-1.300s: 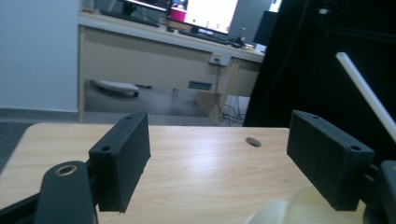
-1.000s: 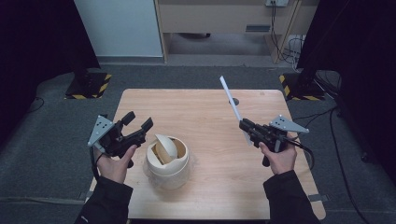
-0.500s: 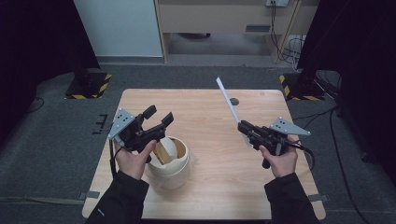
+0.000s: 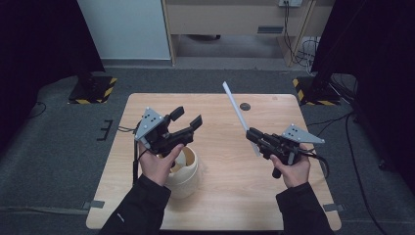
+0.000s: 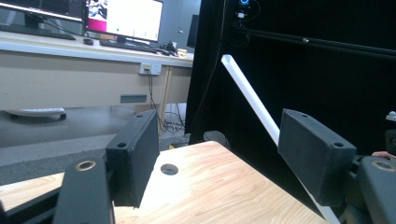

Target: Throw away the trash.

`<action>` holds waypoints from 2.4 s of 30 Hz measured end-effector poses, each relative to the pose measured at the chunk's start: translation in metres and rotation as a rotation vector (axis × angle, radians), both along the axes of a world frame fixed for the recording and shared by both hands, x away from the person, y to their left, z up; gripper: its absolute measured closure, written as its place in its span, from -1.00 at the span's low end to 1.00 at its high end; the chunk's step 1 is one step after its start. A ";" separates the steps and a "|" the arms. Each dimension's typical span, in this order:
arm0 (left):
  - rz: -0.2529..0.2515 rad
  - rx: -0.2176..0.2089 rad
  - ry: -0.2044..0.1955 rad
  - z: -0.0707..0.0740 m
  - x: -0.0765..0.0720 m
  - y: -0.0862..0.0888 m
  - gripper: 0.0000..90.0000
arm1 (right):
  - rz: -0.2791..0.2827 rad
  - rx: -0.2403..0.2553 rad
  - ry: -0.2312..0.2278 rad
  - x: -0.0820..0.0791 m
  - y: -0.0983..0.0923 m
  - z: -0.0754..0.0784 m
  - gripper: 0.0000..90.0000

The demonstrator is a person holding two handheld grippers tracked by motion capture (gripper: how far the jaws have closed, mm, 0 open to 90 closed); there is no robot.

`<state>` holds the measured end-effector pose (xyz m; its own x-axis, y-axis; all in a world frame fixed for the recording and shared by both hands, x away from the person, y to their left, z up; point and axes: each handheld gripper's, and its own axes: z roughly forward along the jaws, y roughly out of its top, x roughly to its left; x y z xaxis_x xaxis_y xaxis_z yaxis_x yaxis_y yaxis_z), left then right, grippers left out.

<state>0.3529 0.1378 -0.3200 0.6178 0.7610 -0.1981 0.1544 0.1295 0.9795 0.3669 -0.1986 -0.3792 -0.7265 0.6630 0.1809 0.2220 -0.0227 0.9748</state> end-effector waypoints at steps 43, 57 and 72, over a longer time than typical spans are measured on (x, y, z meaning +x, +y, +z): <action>-0.129 0.021 0.110 -0.008 0.038 -0.077 0.48 | 0.112 -0.008 -0.009 -0.006 0.009 -0.007 0.76; -0.222 -0.050 0.152 -0.006 0.034 -0.079 0.73 | 0.130 -0.029 0.008 -0.004 0.014 -0.012 0.74; -0.196 -0.017 0.071 0.016 0.024 -0.056 0.78 | 0.040 -0.021 0.041 0.003 0.000 -0.020 0.36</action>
<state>0.3773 0.0819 -0.3041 0.7380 0.6236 -0.2579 0.2467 0.1064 0.9632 0.3703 -0.1985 -0.3994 -0.7446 0.6376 0.1975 0.2622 0.0072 0.9650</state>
